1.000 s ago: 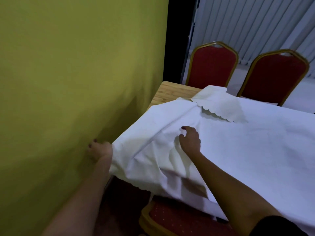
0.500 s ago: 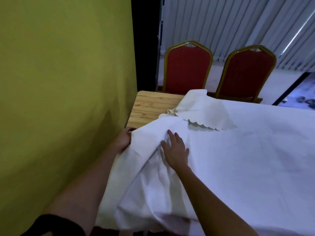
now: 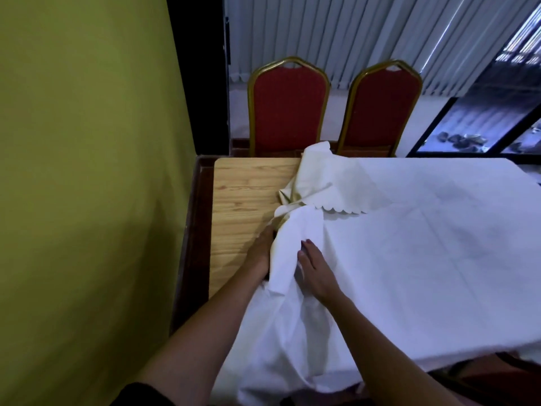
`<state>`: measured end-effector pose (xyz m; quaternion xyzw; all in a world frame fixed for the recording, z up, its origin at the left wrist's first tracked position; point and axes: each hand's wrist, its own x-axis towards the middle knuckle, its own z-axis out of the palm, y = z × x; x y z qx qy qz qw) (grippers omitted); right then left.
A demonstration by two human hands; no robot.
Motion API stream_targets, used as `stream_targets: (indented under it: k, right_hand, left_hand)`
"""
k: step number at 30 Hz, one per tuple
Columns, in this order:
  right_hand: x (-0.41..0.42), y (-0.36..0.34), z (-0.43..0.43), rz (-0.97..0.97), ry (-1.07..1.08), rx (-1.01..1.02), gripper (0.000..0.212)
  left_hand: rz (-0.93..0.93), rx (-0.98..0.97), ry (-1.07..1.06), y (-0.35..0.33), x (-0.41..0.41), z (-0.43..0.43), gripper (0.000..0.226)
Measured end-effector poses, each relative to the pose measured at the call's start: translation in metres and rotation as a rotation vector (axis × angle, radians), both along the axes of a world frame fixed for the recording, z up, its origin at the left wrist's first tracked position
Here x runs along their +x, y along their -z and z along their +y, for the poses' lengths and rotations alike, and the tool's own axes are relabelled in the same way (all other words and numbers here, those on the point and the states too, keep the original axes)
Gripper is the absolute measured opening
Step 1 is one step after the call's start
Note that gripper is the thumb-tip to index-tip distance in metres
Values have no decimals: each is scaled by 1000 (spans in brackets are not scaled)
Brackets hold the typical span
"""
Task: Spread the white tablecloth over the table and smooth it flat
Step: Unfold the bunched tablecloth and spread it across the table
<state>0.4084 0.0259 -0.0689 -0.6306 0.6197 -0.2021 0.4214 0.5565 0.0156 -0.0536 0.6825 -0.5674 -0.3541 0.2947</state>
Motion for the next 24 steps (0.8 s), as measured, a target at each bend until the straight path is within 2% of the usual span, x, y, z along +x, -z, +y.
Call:
stream_targets:
  k: [3, 6, 7, 8, 9, 11, 13, 14, 17, 18, 20, 22, 24]
  right_hand:
    - [4, -10, 0, -15, 1, 59, 53]
    - [12, -20, 4, -42, -39, 72, 51]
    - [15, -21, 6, -47, -47, 69, 51]
    - [17, -22, 9, -53, -53, 62, 51]
    - [18, -22, 11, -62, -45, 68, 53]
    - [16, -22, 16, -102, -25, 79, 53]
    - [13, -24, 20, -145, -4, 93, 51]
    - [10, -25, 22, -156, -7, 98, 49]
    - [4, -25, 21, -117, -77, 112, 28]
    - [5, -26, 21, -99, -114, 122, 33]
    - [7, -28, 21, -41, -175, 144, 59]
    - [13, -32, 21, -19, -205, 140, 64]
    - [19, -33, 25, -10, -248, 118, 56]
  left_hand:
    - [-252, 65, 25, -14, 5, 0, 45]
    - [-317, 171, -79, -14, 17, 11, 15]
    - [-396, 191, -110, -13, 22, 16, 19]
    - [-436, 195, -142, -11, 23, 17, 34]
    - [-388, 193, -144, -6, 25, 18, 44]
    - [-85, 178, -87, -4, 20, 20, 48]
    - [-50, 117, 59, -2, 15, 23, 44]
    - [-23, 162, 59, -6, 14, 27, 35]
    - [-25, 110, -126, -8, 30, 27, 22]
    - [-26, 81, -182, -13, 43, 24, 22]
    - [-1, -5, -309, -32, 74, 17, 37]
    - [-124, -104, -401, -61, 101, 9, 45]
    - [-379, -218, -511, -94, 123, 3, 32]
